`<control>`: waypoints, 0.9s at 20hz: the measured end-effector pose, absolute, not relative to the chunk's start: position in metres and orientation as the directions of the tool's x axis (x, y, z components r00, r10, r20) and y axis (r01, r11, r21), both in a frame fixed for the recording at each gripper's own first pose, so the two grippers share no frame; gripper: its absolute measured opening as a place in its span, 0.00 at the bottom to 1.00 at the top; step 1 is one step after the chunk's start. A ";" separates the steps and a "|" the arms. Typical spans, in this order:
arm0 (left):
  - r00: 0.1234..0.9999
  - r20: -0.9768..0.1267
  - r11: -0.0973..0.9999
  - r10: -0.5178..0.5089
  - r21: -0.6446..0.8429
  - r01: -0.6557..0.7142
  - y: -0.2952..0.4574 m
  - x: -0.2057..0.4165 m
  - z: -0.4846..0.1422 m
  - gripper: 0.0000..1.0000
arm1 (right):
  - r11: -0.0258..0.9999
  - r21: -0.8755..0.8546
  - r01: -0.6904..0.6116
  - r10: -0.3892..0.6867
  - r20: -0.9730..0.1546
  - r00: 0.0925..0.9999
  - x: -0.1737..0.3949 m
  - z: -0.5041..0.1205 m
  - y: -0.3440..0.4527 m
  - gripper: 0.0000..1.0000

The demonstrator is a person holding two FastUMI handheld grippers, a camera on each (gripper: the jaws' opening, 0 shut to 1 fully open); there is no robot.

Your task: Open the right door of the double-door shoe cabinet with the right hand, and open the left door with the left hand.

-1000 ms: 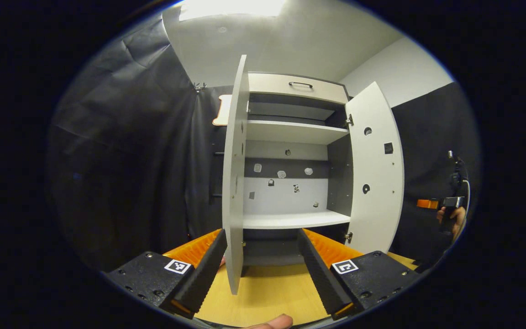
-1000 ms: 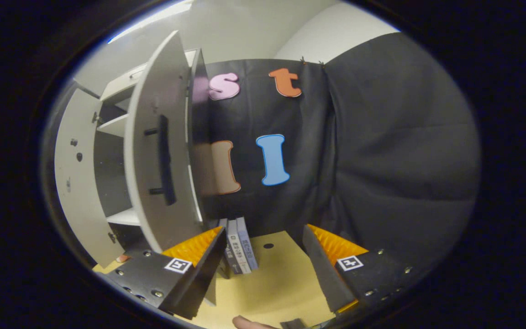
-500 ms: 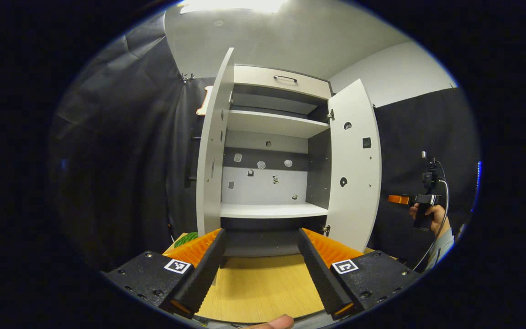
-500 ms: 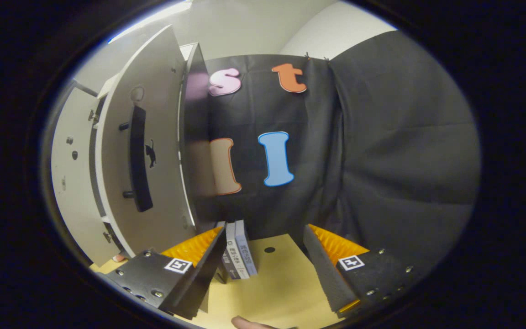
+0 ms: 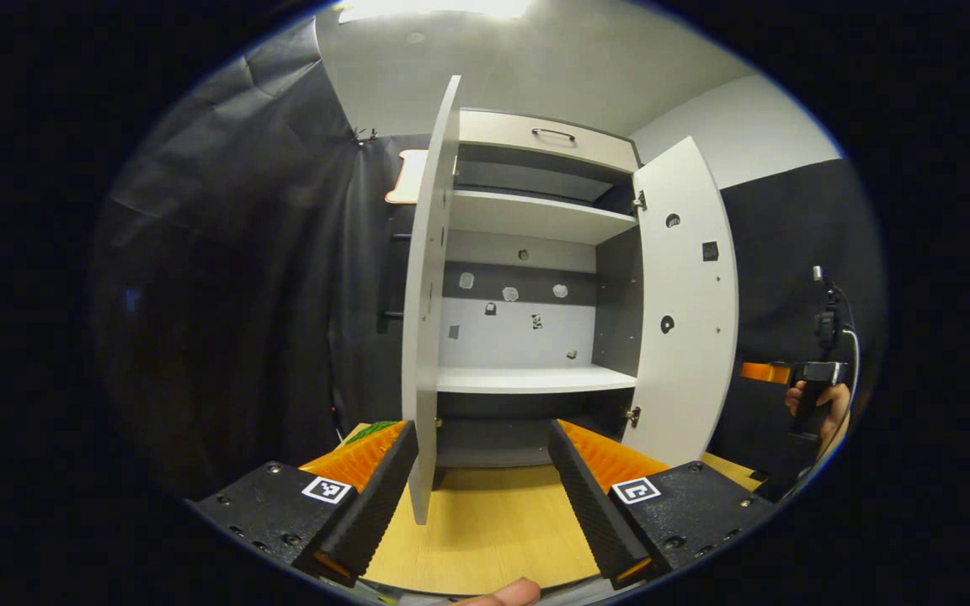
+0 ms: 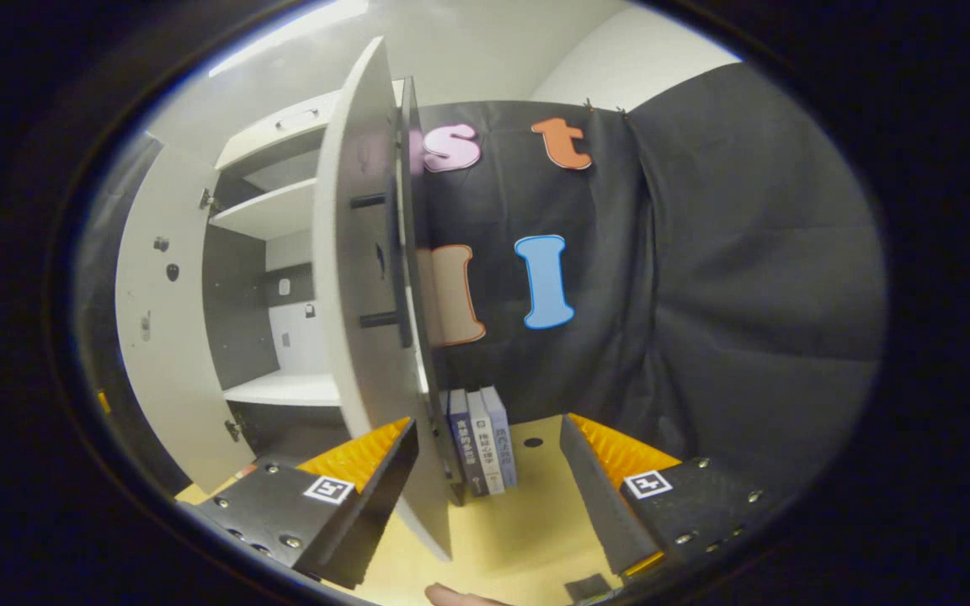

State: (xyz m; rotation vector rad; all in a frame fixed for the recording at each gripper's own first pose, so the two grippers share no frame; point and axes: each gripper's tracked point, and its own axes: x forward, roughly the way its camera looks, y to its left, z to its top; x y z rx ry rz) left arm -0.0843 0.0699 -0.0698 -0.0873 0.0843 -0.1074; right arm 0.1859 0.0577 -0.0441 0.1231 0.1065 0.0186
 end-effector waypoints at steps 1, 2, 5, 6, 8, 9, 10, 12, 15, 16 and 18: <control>0.991 -0.086 0.991 -0.101 -0.096 0.092 0.073 -0.082 -0.072 0.97 | 0.995 0.103 -0.010 0.020 -0.101 0.995 0.175 -0.041 0.067 1.00; 0.991 -0.098 0.992 -0.094 -0.099 0.084 0.075 -0.080 -0.076 0.97 | 0.996 0.088 -0.013 0.022 -0.104 0.994 0.165 -0.040 0.077 1.00; 0.992 -0.106 0.994 -0.067 -0.087 0.058 0.081 -0.075 -0.073 0.97 | 0.996 0.078 -0.051 0.057 -0.070 0.996 0.138 -0.022 0.105 1.00; 0.993 -0.102 0.995 -0.063 -0.077 0.056 0.081 -0.075 -0.070 0.97 | 0.996 0.070 -0.059 0.063 -0.051 0.997 0.130 -0.013 0.109 1.00; 0.995 -0.085 0.997 -0.051 -0.058 0.046 0.091 -0.087 -0.059 0.96 | 0.997 0.051 -0.062 0.063 -0.015 0.998 0.117 0.000 0.116 1.00; 0.996 -0.079 0.998 -0.050 -0.046 0.046 0.091 -0.088 -0.055 0.96 | 0.997 0.040 -0.063 0.063 0.003 0.998 0.111 0.007 0.118 1.00; 0.996 -0.069 0.998 -0.048 -0.040 0.046 0.089 -0.089 -0.052 0.96 | 0.997 0.035 -0.062 0.062 0.018 0.998 0.106 0.011 0.120 1.00; 0.997 -0.050 0.997 -0.060 -0.046 0.058 0.083 -0.090 -0.046 0.96 | 0.997 0.048 -0.068 0.067 0.034 0.997 0.098 0.015 0.123 1.00; 0.995 -0.068 0.996 -0.079 -0.041 0.076 0.074 -0.090 -0.049 0.96 | 0.996 0.050 -0.067 0.066 0.030 0.997 0.094 0.011 0.119 1.00; 0.995 -0.066 0.996 -0.078 -0.040 0.075 0.074 -0.090 -0.048 0.94 | 0.997 0.041 -0.063 0.062 0.030 0.998 0.094 0.012 0.118 1.00; 0.996 -0.055 0.997 -0.073 -0.043 0.070 0.072 -0.090 -0.044 0.96 | 0.998 0.031 -0.063 0.062 0.035 0.997 0.092 0.011 0.118 1.00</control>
